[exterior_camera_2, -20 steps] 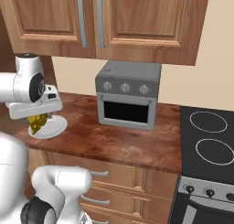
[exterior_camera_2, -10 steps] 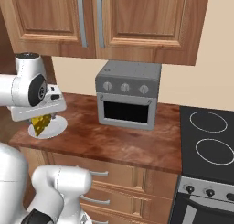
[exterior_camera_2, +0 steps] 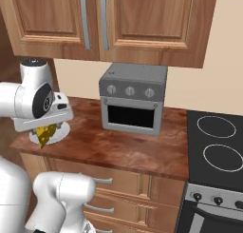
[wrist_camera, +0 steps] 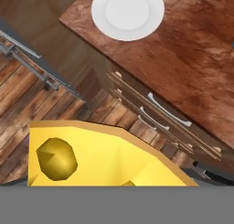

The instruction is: Pick the cheese from the counter and place it in the microwave. Then turn on the microwave.

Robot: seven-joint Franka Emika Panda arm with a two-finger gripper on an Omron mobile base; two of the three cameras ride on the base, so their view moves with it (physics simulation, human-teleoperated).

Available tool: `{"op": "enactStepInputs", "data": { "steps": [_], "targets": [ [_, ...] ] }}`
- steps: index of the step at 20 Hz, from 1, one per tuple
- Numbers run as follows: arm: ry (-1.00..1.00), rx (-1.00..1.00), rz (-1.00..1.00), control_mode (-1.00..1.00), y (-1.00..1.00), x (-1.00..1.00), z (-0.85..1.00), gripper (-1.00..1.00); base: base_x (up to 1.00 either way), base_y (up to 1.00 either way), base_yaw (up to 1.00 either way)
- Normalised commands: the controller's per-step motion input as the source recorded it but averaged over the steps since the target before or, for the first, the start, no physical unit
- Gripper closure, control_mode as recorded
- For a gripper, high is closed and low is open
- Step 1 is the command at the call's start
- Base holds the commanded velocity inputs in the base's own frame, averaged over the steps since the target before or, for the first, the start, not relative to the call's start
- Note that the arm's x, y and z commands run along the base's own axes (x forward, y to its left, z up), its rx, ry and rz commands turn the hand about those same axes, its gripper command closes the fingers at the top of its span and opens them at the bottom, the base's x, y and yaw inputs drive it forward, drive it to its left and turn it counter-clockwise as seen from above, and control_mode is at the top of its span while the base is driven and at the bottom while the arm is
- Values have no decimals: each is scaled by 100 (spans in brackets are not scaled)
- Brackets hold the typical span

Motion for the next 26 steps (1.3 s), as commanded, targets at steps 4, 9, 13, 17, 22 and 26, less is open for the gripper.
{"op": "enactStepInputs", "data": {
  "steps": [4,9,13,17,22,26],
  "targets": [
    [0,0,0,100,0,0,0,100,-68,0,-2],
    [0,0,0,100,0,0,0,100,-100,2,-4],
    [0,0,0,100,0,0,0,100,-92,23,-7],
    [0,0,0,100,0,0,0,100,-43,73,-7],
    [0,0,0,100,0,0,0,100,-8,100,-2],
    [0,0,0,100,0,0,0,100,0,100,0]
  ]
}}
